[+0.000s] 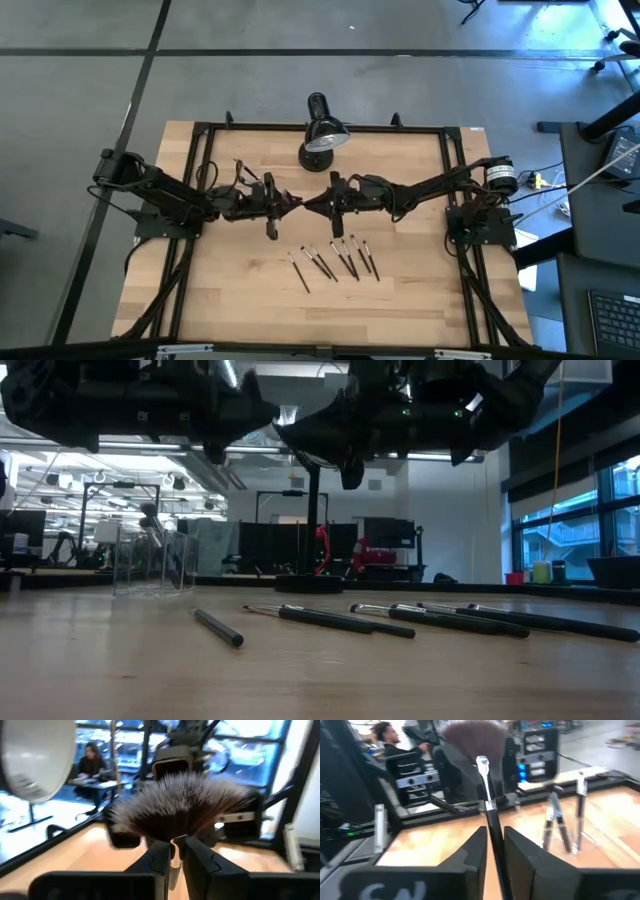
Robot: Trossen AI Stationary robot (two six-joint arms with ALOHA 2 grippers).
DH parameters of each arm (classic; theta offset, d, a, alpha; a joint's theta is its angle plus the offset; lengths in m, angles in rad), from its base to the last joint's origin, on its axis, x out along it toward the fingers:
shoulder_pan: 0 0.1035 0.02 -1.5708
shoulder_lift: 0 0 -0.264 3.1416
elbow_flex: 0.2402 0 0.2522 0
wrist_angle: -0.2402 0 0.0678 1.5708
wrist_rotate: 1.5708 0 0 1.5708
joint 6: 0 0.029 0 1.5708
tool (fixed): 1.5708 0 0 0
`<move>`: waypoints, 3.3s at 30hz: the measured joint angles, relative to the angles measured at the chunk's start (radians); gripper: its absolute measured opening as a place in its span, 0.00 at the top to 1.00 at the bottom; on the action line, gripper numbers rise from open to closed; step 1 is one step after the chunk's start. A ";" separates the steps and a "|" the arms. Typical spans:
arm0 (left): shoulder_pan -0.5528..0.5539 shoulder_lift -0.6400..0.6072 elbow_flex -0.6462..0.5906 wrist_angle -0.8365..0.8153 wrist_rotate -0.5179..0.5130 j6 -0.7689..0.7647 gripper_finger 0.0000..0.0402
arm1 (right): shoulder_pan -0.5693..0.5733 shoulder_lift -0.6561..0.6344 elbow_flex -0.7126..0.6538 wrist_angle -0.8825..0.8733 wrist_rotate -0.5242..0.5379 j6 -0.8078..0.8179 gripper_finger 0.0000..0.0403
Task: Sort items
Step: Put the highlighter brush into the transparent organizer, then put the medium angled shader brush into the transparent organizer
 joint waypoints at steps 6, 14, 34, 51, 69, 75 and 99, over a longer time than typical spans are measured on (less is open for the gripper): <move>0.002 -0.119 -0.001 -0.251 -0.146 0.004 0.93 | 0.002 -0.002 0.000 -0.178 0.206 0.002 0.73; 0.002 -0.474 -0.001 -0.810 -0.460 -0.181 0.92 | -0.023 -0.002 0.000 -0.268 0.249 0.043 0.60; 0.036 -0.765 -0.070 -1.403 -0.467 -0.767 0.91 | -0.024 -0.002 0.014 -0.268 0.235 0.081 0.59; 0.087 -0.742 -0.070 -1.378 -0.322 -0.666 0.83 | 0.000 -0.002 0.117 -0.491 0.150 0.100 0.59; 0.087 -0.753 0.031 -1.472 -0.422 -0.504 0.54 | 0.205 0.215 0.601 -1.129 0.287 0.160 0.65; 0.087 -0.754 0.033 -1.747 -0.566 -0.666 0.55 | 0.249 0.229 0.619 -1.186 0.344 0.158 0.77; -0.103 -0.770 0.169 -1.584 -0.573 -0.440 0.55 | 0.232 0.229 0.619 -1.255 0.394 0.136 0.83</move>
